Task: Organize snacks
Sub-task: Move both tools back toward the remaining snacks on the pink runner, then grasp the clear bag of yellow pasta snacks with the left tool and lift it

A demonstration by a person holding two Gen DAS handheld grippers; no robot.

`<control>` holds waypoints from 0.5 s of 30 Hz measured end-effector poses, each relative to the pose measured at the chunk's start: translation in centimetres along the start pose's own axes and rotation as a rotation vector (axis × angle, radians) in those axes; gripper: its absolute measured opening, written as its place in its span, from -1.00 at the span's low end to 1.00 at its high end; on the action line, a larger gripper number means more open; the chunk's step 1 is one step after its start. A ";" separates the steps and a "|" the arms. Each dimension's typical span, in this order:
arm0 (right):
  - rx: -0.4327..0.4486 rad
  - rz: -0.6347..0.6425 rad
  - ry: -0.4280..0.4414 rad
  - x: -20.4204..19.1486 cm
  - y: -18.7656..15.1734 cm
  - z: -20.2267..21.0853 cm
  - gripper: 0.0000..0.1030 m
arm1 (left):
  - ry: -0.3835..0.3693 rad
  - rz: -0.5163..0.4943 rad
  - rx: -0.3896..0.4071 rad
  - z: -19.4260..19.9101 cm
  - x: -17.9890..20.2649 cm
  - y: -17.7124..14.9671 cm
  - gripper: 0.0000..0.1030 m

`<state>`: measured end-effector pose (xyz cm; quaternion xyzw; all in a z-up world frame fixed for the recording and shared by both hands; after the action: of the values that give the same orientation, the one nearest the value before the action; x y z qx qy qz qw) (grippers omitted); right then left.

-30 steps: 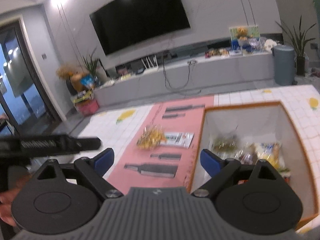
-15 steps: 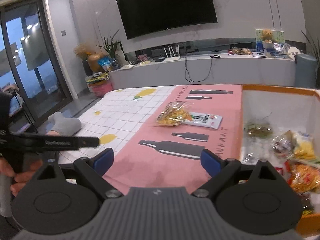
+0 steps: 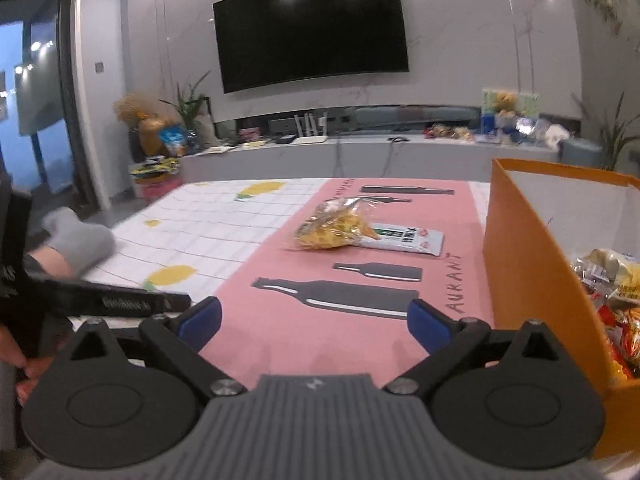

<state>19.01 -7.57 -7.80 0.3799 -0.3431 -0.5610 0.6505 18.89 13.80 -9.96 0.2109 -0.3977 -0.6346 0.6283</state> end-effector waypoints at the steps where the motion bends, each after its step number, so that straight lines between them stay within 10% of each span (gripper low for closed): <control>1: 0.002 0.017 -0.034 -0.2 -0.2 -0.7 0.90 | 0.002 0.011 0.008 -0.5 -0.3 0.3 0.46; 10: -0.019 0.017 -0.108 -0.2 -1.2 -7.0 0.93 | 0.010 -0.082 0.046 -3.9 1.1 4.0 0.46; 15: -0.177 -0.115 -0.048 0.9 0.1 -11.6 0.94 | -0.046 -0.064 0.102 -3.9 1.9 6.2 0.47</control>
<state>29.26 -7.14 -13.24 0.3265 -0.2852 -0.6344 0.6400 25.53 11.69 -7.08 0.2407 -0.4369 -0.6377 0.5870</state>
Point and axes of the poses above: each gripper's, at about its wrist camera, not at the fingertips, and z roughly against the way its jaws point, x to its right, y to its top, the point moved 4 cm from there along -z, roughly the way its jaws point, and after that the axes turned 12 degrees about -y, right-handed, at the moved point
